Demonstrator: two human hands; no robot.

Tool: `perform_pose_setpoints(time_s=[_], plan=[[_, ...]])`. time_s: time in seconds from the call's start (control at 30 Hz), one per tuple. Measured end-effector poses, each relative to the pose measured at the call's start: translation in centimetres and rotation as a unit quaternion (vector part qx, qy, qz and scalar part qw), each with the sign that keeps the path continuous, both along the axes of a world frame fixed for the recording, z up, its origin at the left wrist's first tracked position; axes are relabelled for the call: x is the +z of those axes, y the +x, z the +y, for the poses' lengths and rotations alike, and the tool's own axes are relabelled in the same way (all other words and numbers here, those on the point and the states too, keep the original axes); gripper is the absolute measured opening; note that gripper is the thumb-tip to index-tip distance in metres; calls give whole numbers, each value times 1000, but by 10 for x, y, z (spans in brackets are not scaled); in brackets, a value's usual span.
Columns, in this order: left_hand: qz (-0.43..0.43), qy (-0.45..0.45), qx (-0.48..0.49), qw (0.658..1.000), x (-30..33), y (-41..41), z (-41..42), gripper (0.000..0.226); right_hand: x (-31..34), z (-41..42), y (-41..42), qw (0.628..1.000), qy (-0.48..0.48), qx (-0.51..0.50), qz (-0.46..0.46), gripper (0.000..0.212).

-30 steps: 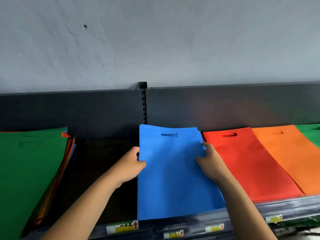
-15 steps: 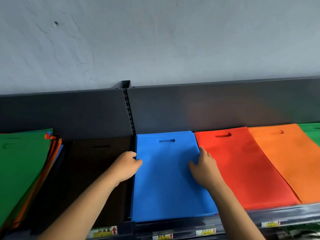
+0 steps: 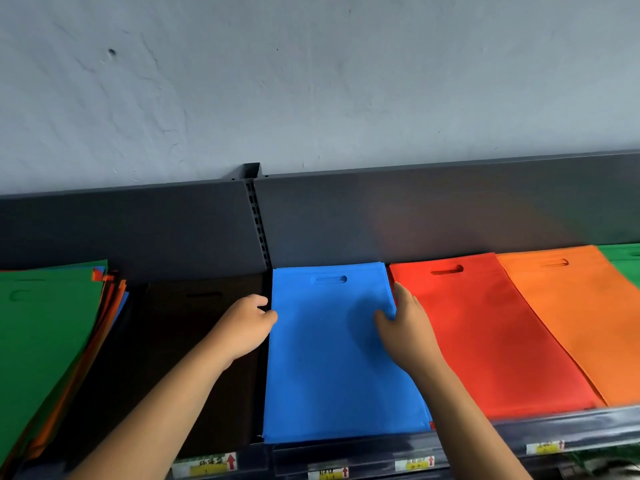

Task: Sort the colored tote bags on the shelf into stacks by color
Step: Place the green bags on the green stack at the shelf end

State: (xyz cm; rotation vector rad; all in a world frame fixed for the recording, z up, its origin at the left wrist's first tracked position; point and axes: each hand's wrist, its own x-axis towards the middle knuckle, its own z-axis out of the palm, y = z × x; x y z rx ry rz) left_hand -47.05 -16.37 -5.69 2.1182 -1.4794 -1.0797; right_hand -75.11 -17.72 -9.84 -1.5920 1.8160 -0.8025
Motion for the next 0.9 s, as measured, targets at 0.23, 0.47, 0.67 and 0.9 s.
perform_pose_setpoints(time_s=[0.23,0.47,0.67,0.9], plan=[[7,-29,16,999,5,30,9,50,0,5,33,999,3,28,-22,50],[-29,-81,51,995,11,96,36,42,0,11,104,997,18,75,-22,40],[-182,-147,54,971,25,198,74,35,9,20,204,993,5,115,-18,35],[-293,-140,44,945,43,320,119,42,15,53,326,981,7,192,-22,37]])
